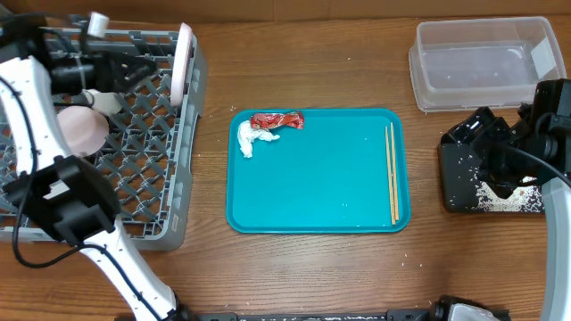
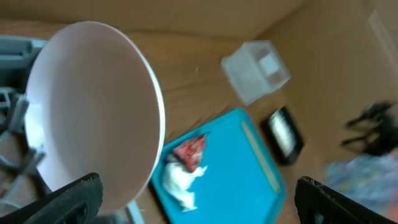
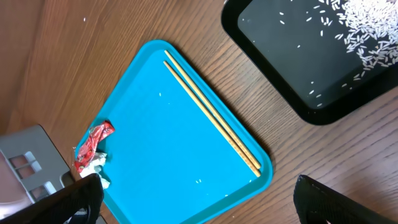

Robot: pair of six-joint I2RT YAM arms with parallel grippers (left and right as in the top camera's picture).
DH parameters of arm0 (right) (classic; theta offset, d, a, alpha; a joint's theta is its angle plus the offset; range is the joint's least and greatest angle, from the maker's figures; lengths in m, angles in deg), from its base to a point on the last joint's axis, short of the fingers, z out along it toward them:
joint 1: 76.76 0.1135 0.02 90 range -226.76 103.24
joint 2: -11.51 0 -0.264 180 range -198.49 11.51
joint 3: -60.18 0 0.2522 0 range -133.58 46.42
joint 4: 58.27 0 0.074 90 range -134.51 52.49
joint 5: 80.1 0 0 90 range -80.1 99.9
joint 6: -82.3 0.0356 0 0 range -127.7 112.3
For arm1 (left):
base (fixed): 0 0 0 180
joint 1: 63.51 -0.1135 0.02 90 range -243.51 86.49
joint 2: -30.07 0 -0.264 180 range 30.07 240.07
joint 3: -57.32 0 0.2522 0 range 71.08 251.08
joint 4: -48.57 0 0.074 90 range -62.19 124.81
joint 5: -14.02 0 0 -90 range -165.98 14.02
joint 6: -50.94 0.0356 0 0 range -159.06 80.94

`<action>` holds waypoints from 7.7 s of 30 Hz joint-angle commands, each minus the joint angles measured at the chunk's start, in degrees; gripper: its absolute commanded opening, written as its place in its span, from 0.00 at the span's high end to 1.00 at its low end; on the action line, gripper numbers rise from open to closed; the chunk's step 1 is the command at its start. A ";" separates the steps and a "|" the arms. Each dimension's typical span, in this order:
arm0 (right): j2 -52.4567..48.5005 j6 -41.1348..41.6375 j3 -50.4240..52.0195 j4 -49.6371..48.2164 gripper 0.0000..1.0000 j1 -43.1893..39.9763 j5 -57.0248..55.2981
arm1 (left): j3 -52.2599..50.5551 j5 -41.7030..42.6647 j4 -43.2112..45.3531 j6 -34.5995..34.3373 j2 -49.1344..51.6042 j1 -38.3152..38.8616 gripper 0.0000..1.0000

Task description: Sort waste into correct bins and load items into the dishwasher

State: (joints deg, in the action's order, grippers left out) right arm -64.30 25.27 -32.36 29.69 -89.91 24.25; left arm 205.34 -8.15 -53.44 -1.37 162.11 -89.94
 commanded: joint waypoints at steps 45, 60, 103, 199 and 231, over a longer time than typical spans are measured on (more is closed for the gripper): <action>0.24 0.04 -0.68 -0.15 0.00 -0.22 -0.37 | -11.65 -62.95 -3.26 -52.63 -2.95 44.41 0.46; 0.24 0.04 -0.68 -0.15 0.00 -0.22 -0.37 | -14.03 -73.20 3.39 -62.66 2.64 44.59 0.46; 0.24 0.04 -0.68 -0.15 0.00 -0.22 -0.37 | -24.00 -59.08 4.44 -58.36 1.75 44.85 0.96; -1.42 -3.61 3.32 -4.26 0.00 23.61 6.99 | -8.94 -84.70 -8.55 -53.33 -58.60 37.29 0.00; -31.45 10.54 12.24 -32.89 0.96 49.03 -14.29 | -8.94 -84.70 -8.55 -53.33 -51.54 37.31 0.00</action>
State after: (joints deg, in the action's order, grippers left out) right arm -95.21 34.21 -19.03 -4.59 -40.36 10.50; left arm 196.36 -93.13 -62.05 -55.38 110.25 -52.30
